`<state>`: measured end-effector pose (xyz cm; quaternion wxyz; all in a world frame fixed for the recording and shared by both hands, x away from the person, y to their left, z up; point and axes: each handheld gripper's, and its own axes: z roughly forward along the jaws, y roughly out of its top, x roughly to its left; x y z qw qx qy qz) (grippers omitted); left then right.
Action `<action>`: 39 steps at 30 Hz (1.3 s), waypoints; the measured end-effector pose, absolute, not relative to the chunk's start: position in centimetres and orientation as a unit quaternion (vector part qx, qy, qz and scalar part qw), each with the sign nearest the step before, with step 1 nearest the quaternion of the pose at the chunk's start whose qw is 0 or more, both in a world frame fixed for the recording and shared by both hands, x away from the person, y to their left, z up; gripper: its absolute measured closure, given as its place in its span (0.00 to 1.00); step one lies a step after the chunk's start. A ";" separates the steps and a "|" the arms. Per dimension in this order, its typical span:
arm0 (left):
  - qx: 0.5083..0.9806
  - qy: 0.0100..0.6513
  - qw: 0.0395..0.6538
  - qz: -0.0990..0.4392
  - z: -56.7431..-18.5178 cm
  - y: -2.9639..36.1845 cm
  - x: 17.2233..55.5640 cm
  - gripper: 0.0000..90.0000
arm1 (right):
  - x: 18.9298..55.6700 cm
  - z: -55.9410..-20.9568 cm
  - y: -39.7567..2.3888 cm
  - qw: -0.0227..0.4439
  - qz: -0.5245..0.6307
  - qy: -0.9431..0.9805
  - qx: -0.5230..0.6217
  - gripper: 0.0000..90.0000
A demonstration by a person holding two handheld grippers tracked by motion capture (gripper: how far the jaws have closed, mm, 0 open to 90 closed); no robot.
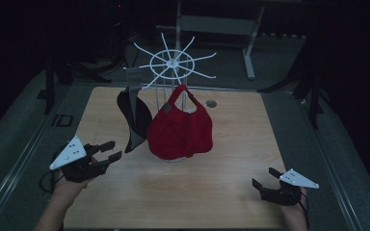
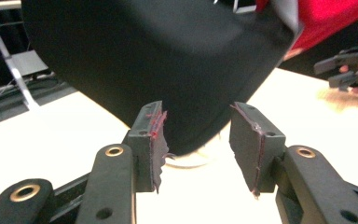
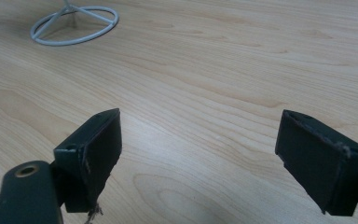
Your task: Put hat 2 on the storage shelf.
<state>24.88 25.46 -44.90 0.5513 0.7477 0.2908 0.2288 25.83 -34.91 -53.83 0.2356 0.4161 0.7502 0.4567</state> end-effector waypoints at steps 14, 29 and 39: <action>0.757 0.325 0.537 0.183 -50.5 25.5 24.5 0.62 | 25.8 -54.0 -34.8 0.237 0.454 0.752 0.416 0.16; 0.755 0.339 0.532 0.176 -53.6 25.9 22.9 0.62 | 25.9 -54.6 -34.8 0.238 0.446 0.758 0.411 0.16; 0.749 0.352 0.532 0.179 -54.7 26.8 22.0 0.62 | 26.0 -54.7 -34.6 0.241 0.441 0.761 0.411 0.16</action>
